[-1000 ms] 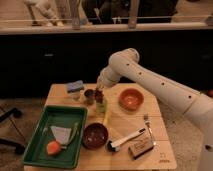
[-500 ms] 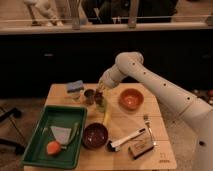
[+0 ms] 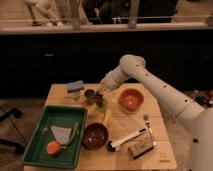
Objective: Place grapes in plastic cup
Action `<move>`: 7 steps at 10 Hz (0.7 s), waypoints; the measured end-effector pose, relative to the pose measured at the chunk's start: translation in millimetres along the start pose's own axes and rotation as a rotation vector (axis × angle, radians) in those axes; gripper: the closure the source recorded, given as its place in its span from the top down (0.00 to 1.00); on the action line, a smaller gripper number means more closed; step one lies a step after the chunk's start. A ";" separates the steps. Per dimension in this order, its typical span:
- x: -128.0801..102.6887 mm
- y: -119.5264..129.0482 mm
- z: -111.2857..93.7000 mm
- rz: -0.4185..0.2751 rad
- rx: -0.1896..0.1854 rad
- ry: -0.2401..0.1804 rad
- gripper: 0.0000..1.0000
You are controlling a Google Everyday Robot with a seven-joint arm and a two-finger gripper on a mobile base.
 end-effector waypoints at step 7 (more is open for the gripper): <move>20.8 13.6 3.9 0.054 -0.004 -0.024 0.14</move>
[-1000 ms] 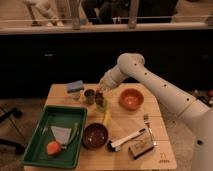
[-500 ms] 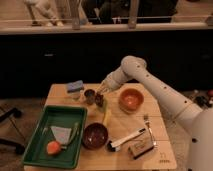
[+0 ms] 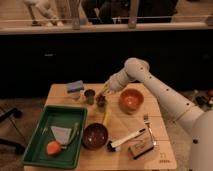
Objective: Place grapes in plastic cup
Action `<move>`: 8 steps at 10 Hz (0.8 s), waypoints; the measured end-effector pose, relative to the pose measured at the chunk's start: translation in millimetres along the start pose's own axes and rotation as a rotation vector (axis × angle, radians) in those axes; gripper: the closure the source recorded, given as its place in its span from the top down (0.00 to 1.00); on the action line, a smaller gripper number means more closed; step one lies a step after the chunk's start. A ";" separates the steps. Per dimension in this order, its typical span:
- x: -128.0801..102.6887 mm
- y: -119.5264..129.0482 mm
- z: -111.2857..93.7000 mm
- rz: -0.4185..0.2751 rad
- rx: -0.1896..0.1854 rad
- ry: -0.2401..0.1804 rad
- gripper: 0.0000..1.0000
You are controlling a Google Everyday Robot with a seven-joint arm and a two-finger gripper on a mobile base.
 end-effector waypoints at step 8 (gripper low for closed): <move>5.4 1.0 8.6 0.017 -0.014 -0.027 0.80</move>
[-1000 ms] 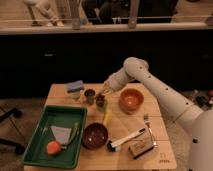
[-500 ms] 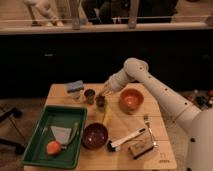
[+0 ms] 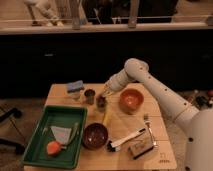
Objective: Place grapes in plastic cup
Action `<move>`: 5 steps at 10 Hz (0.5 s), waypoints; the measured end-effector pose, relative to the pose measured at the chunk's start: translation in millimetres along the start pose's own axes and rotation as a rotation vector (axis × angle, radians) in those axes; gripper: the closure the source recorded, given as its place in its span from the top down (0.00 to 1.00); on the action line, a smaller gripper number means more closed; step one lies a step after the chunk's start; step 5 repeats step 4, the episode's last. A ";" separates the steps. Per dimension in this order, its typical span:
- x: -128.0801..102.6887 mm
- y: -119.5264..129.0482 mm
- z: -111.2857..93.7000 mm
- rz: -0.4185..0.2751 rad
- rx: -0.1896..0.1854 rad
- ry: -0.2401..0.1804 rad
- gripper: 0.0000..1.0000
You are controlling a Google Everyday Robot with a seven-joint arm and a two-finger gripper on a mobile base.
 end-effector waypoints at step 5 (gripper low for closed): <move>12.8 5.3 -9.9 0.019 0.001 0.005 0.80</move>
